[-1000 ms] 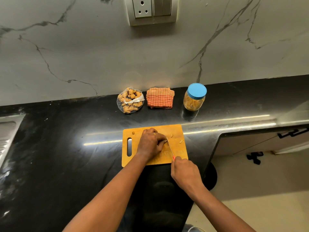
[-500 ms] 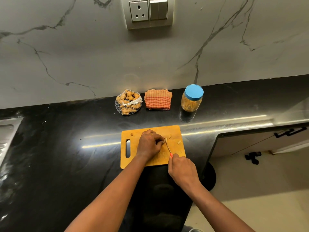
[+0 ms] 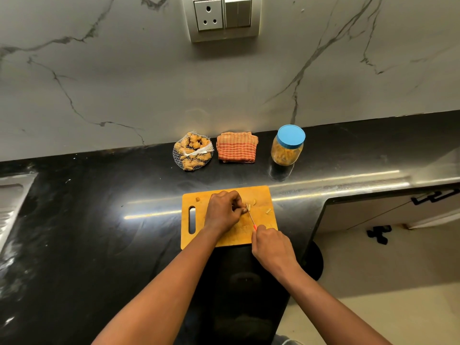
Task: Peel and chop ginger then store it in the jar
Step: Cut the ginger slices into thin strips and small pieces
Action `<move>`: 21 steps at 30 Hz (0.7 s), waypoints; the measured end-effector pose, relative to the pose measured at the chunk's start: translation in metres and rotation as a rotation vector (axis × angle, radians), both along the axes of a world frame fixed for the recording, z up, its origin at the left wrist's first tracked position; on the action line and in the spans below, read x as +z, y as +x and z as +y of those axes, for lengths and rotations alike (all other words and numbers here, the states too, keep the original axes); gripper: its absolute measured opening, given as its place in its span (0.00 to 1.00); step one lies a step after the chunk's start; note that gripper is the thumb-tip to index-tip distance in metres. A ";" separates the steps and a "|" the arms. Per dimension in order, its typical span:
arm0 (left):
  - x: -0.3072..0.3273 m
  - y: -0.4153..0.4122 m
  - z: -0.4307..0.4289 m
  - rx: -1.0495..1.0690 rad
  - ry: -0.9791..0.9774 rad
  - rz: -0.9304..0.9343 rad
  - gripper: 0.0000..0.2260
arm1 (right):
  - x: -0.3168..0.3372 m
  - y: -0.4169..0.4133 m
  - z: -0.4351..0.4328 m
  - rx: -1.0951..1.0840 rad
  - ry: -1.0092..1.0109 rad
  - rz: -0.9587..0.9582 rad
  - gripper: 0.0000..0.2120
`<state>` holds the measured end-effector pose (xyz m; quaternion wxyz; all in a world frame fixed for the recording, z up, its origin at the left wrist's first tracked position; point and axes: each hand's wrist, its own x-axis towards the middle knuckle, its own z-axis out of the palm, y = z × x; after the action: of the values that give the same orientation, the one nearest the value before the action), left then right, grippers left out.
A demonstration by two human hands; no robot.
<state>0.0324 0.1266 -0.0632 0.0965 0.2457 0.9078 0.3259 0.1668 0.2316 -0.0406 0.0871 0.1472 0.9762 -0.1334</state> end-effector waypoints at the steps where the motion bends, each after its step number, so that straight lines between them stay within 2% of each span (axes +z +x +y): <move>1: 0.000 -0.001 0.000 -0.007 -0.006 0.004 0.13 | 0.000 -0.004 0.001 0.004 0.004 -0.007 0.14; 13: -0.001 -0.003 0.000 -0.029 -0.023 0.025 0.14 | -0.001 0.018 -0.003 -0.033 0.014 -0.047 0.13; 21: 0.001 -0.004 -0.001 -0.017 -0.011 -0.022 0.13 | 0.001 0.020 -0.007 -0.047 -0.001 0.031 0.16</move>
<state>0.0288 0.1256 -0.0617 0.1105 0.2493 0.9064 0.3225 0.1863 0.2247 -0.0396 0.0687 0.1680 0.9736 -0.1382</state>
